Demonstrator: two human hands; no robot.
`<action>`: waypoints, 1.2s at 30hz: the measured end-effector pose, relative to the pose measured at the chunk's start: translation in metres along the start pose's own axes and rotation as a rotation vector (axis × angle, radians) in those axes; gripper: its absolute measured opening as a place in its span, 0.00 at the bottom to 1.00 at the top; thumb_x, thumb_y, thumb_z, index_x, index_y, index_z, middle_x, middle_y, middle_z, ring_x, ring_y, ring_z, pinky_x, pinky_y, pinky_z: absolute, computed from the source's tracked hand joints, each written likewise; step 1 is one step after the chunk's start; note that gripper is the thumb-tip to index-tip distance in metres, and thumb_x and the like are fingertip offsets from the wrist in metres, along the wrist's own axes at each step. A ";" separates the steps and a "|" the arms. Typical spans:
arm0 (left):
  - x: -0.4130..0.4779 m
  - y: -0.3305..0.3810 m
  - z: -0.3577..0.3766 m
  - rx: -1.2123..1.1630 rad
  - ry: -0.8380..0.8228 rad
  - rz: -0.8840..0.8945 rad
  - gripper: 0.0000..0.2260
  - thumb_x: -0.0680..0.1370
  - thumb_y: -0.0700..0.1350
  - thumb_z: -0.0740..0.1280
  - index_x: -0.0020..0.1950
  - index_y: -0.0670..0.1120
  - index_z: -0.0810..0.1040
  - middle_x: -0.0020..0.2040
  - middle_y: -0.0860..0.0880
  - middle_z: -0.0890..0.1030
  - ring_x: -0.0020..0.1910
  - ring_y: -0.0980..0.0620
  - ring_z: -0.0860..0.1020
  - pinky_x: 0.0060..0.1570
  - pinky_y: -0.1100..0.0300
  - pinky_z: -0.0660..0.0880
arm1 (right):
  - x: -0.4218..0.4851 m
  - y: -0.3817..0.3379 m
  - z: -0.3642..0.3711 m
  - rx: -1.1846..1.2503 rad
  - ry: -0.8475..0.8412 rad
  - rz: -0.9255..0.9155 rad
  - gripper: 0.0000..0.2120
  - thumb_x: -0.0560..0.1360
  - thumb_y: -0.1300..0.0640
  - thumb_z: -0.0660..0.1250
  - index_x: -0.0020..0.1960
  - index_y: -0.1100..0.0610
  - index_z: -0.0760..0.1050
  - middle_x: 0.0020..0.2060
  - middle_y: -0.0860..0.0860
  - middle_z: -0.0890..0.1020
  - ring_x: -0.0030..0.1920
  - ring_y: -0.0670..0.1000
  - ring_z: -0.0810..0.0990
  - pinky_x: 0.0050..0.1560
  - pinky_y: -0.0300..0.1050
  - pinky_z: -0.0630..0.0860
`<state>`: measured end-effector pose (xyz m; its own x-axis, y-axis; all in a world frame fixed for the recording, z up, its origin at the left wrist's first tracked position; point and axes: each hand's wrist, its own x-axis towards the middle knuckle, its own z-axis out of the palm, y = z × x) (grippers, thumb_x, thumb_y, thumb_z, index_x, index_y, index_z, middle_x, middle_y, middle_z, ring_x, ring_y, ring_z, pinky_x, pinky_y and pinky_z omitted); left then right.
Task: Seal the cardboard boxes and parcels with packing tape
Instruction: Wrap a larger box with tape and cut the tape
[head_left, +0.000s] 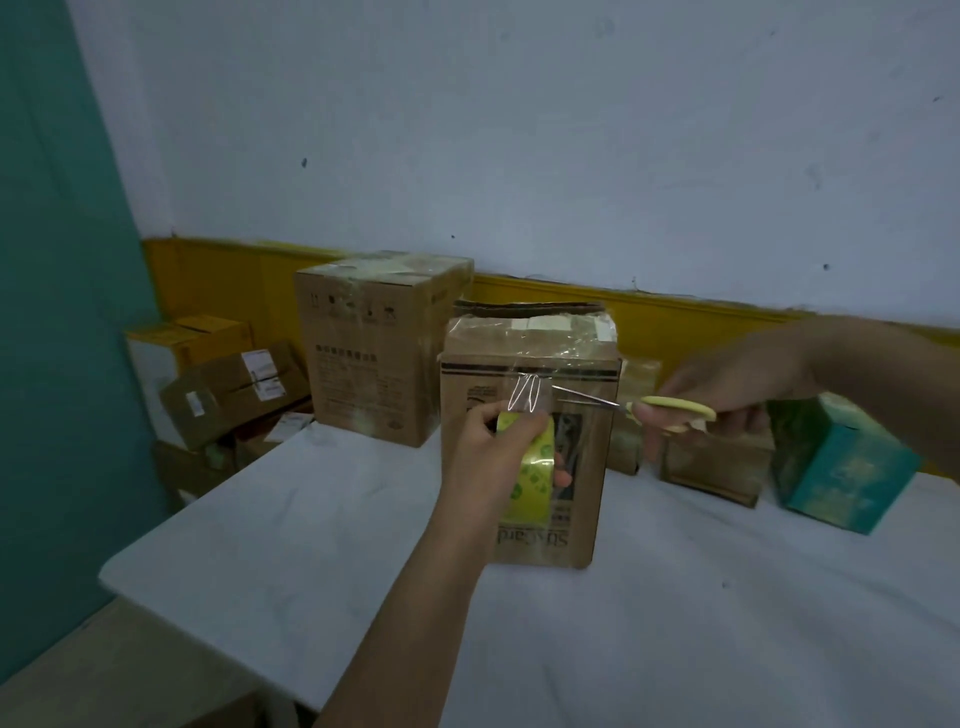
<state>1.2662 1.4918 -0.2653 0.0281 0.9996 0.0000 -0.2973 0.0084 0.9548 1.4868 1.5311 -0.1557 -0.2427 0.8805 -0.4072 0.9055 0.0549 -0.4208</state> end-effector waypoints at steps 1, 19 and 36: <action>0.001 -0.001 0.000 -0.005 0.003 -0.004 0.14 0.78 0.45 0.70 0.62 0.47 0.72 0.33 0.43 0.83 0.28 0.47 0.80 0.33 0.57 0.77 | 0.001 -0.004 0.001 -0.002 -0.015 -0.011 0.22 0.58 0.32 0.75 0.44 0.45 0.84 0.39 0.50 0.83 0.35 0.50 0.78 0.35 0.41 0.73; 0.002 -0.029 -0.010 0.092 0.019 -0.066 0.10 0.80 0.38 0.66 0.60 0.41 0.73 0.39 0.39 0.82 0.28 0.45 0.80 0.28 0.57 0.79 | 0.024 0.004 0.043 -0.290 0.275 -0.344 0.06 0.77 0.43 0.66 0.41 0.34 0.78 0.38 0.41 0.81 0.37 0.40 0.75 0.37 0.34 0.69; 0.000 -0.045 -0.026 0.037 0.091 0.044 0.07 0.80 0.38 0.64 0.58 0.45 0.74 0.34 0.40 0.82 0.29 0.43 0.80 0.36 0.52 0.78 | 0.035 0.029 0.147 -0.962 0.604 -0.208 0.02 0.77 0.60 0.68 0.48 0.54 0.78 0.39 0.50 0.78 0.32 0.52 0.79 0.28 0.42 0.70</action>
<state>1.2550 1.4918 -0.3158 -0.0712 0.9973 0.0171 -0.2611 -0.0351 0.9647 1.4533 1.4945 -0.3014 -0.4472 0.8799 0.1609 0.8213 0.3327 0.4634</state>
